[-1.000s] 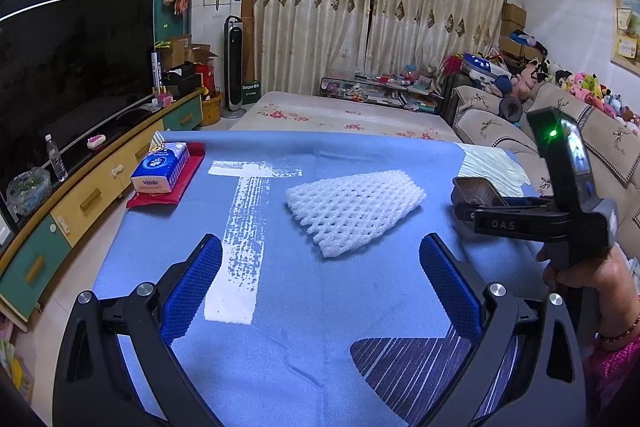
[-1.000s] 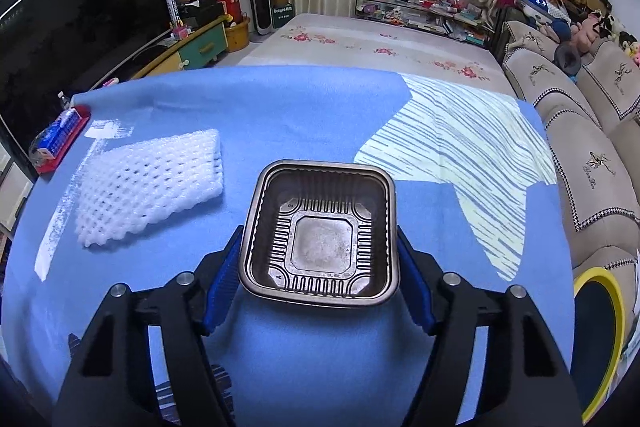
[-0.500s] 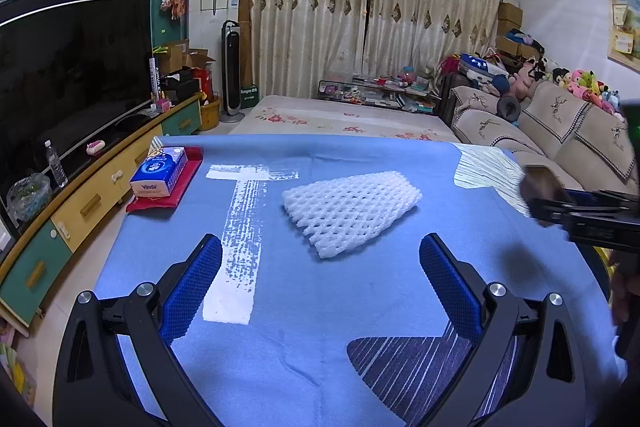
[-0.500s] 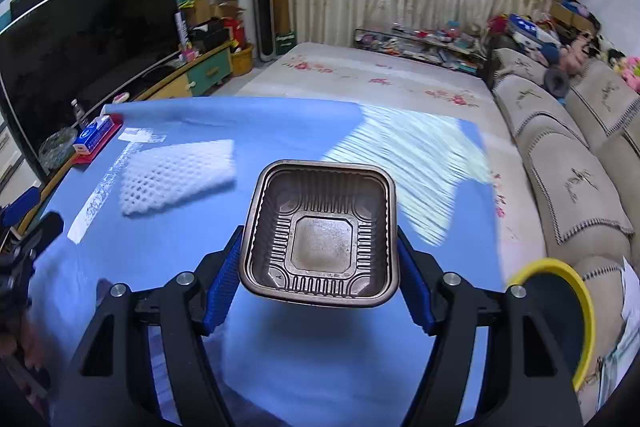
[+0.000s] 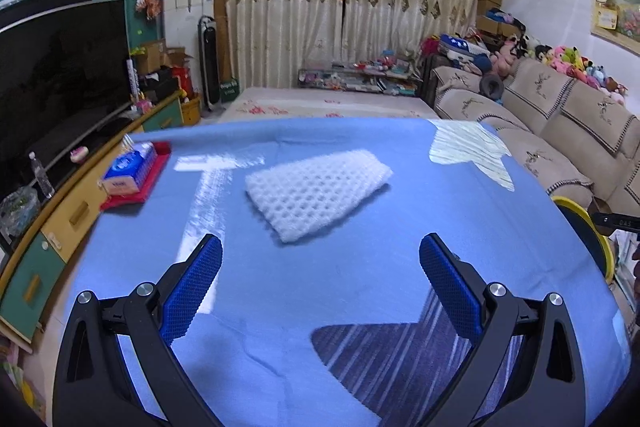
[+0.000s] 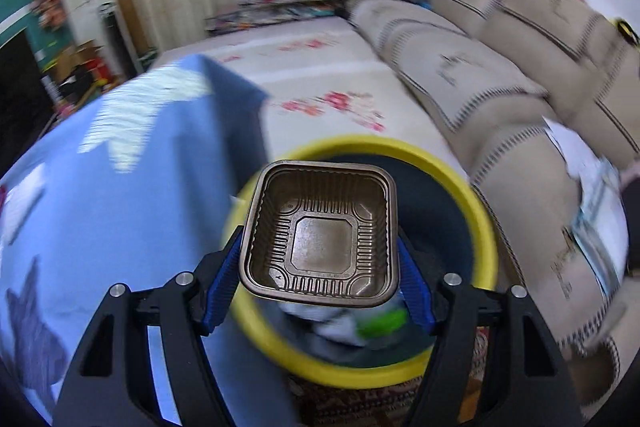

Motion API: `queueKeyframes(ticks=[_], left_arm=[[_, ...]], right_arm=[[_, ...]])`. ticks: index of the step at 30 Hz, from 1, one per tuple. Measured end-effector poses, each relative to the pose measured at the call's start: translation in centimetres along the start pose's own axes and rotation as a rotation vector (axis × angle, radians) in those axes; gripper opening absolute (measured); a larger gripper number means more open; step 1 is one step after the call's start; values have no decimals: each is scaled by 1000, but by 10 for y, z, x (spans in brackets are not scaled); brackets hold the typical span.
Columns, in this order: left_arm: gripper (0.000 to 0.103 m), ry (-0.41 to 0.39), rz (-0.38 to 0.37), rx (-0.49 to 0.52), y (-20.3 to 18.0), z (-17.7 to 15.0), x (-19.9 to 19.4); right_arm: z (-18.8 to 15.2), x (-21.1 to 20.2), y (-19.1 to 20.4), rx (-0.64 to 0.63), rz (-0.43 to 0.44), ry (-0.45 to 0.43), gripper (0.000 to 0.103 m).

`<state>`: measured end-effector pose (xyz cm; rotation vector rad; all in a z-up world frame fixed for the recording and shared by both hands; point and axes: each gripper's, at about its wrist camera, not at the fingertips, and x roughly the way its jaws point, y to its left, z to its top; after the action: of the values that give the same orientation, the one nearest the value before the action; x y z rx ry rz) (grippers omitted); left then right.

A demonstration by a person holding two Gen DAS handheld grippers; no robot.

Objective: Collect trash
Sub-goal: 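Carry the brown tray over the yellow bin and open the right gripper, then grasp the white foam fruit net with the left gripper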

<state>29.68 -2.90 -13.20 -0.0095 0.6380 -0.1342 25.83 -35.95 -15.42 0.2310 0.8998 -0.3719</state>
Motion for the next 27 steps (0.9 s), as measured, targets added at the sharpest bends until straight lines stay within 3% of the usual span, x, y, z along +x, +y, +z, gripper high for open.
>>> queueKeyframes(ticks=[4, 10, 20, 27], left_arm=[[97, 42, -26, 10, -8, 1, 7], [97, 82, -65, 53, -12, 13, 15], [97, 164, -97, 123, -8, 47, 72], [97, 226, -25, 242, -8, 67, 118]], right_arm=[[-1, 8, -19, 51, -16, -6, 79], [-2, 13, -19, 52, 6, -11, 79], [-6, 15, -13, 48, 34, 7, 80], [-4, 18, -6, 38, 51, 11, 80]])
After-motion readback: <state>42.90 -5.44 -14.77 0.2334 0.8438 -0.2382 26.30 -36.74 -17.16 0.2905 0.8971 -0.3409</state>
